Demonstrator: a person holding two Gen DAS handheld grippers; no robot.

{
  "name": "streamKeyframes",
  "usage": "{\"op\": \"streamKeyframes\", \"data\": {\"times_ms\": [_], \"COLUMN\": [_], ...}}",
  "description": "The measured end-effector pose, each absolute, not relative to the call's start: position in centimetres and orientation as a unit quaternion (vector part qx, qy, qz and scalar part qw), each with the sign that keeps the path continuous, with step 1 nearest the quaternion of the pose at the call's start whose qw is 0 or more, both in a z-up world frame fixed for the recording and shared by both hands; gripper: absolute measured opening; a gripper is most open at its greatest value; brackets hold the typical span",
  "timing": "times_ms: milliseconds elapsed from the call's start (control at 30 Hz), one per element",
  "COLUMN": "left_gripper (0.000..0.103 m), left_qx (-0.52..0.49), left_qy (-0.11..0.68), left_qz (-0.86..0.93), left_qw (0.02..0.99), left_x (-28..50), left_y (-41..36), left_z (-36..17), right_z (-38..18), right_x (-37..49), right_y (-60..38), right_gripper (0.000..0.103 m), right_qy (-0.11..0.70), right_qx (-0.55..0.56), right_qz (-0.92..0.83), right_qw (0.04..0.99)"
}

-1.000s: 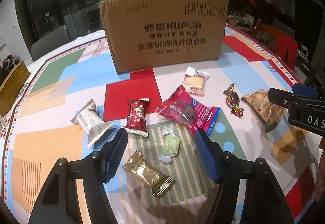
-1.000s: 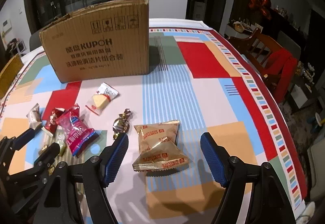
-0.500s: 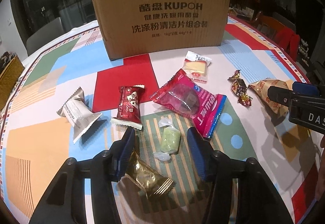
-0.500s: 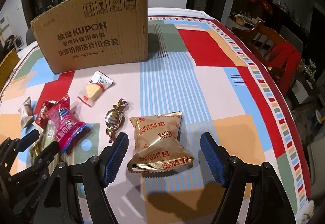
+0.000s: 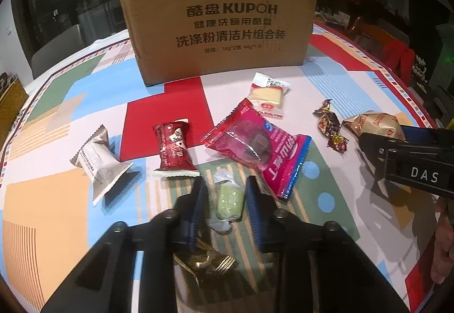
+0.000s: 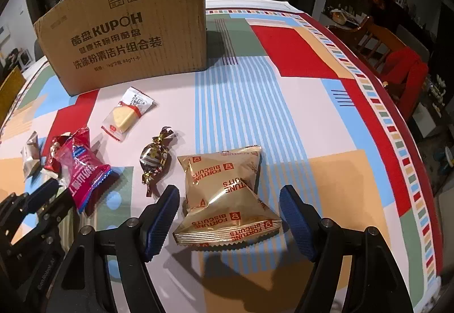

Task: Organize snacks
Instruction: 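Grasp the FORTUNE BISCUITS bag with the right tool while the left tool grasps the gold candy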

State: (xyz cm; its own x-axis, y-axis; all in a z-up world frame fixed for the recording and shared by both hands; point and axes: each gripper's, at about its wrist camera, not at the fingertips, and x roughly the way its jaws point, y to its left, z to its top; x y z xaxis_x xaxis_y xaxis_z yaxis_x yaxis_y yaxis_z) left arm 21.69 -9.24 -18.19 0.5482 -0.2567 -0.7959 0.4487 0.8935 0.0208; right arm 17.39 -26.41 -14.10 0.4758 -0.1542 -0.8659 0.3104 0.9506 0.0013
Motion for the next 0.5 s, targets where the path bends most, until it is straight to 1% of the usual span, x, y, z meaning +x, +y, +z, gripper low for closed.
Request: {"op": "streamKeyframes", "data": {"times_ms": [67,100,133,300,500], "left_gripper": [0.022,0.021,0.020,0.020,0.019], "left_qx": [0.111,0.112,0.112,0.114,0.111], "left_qy": [0.431,0.431,0.431,0.429,0.429], "left_qz": [-0.206,-0.206,-0.206,-0.205,-0.199], "left_qw": [0.871,0.871,0.872,0.872,0.874], "left_x": [21.71,21.70,21.68,21.49,21.28], "left_y": [-9.29,-9.28,-9.29,-9.25,-8.99], "left_z": [-18.15,-18.15,-18.15,-18.17,-17.88], "right_z": [-14.14,-14.18,-14.24,-14.42,-14.05], "right_x": [17.39,17.42,17.43,17.32,17.19], "right_y": [-26.50,-26.54,-26.56,-26.68,-26.48], "right_gripper": [0.072,0.068,0.068,0.064,0.061], "right_qy": [0.494,0.494,0.495,0.497,0.494], "right_qx": [0.082,0.083,0.084,0.092,0.090], "right_qz": [-0.135,-0.134,-0.133,-0.130,-0.126], "right_qw": [0.855,0.855,0.854,0.853,0.855]}}
